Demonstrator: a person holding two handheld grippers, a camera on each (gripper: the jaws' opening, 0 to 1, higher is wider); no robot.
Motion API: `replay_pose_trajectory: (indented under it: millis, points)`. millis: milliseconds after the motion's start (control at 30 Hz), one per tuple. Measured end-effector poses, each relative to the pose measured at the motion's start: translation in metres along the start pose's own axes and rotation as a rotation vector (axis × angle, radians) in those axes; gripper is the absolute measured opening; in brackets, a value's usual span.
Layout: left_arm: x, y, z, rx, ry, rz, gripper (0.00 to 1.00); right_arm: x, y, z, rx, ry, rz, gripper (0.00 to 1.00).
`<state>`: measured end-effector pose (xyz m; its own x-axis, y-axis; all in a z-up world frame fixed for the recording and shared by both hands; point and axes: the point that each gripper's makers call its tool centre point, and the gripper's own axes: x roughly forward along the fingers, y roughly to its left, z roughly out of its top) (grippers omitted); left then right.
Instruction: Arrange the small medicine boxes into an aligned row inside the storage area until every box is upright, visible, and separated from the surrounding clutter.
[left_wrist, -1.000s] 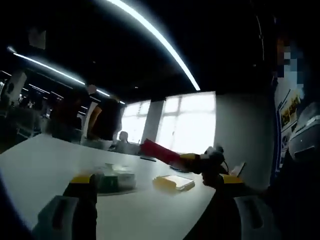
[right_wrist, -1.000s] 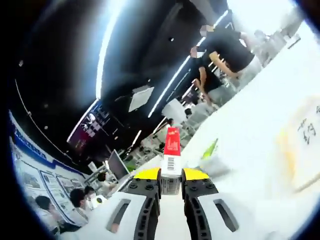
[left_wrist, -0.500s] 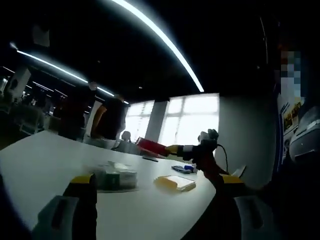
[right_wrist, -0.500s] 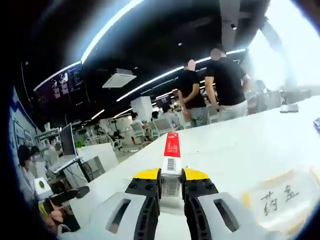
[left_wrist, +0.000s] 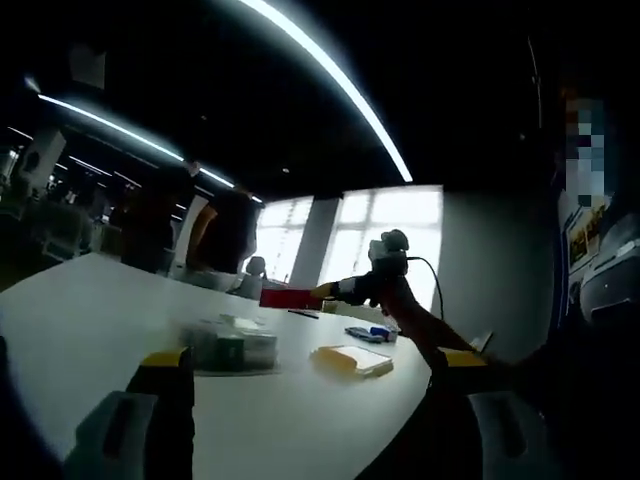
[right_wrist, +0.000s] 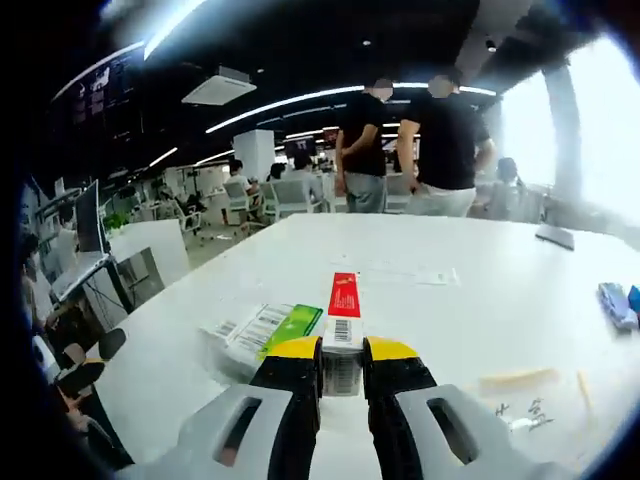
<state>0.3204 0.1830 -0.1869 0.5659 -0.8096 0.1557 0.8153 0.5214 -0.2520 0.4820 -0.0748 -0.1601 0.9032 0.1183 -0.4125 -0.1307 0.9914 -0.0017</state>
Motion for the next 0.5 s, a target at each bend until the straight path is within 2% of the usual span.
replay_pose_trajectory:
  millis: [100, 133, 200, 300, 433, 500]
  points:
    - [-0.002, 0.003, 0.000, 0.004, 0.006, 0.005, 0.99, 0.008, 0.004, -0.001, -0.047, 0.065, -0.017, 0.13]
    - [-0.003, 0.003, 0.001, 0.005, 0.007, 0.007, 0.99, 0.011, 0.005, -0.005, -0.054, 0.116, -0.026, 0.13]
    - [-0.006, 0.005, 0.003, 0.006, 0.001, 0.010, 0.99, 0.016, 0.005, -0.006, -0.073, 0.164, -0.051, 0.13]
    - [-0.007, 0.006, 0.004, 0.002, 0.001, 0.014, 0.98, 0.022, 0.001, -0.004, -0.130, 0.210, -0.112, 0.13]
    - [-0.008, 0.006, 0.001, 0.004, 0.013, 0.014, 0.98, 0.030, 0.013, -0.007, -0.112, 0.271, -0.070, 0.13]
    - [-0.008, 0.006, 0.000, 0.001, 0.018, 0.014, 0.98, 0.031, 0.012, -0.011, -0.139, 0.298, -0.106, 0.13]
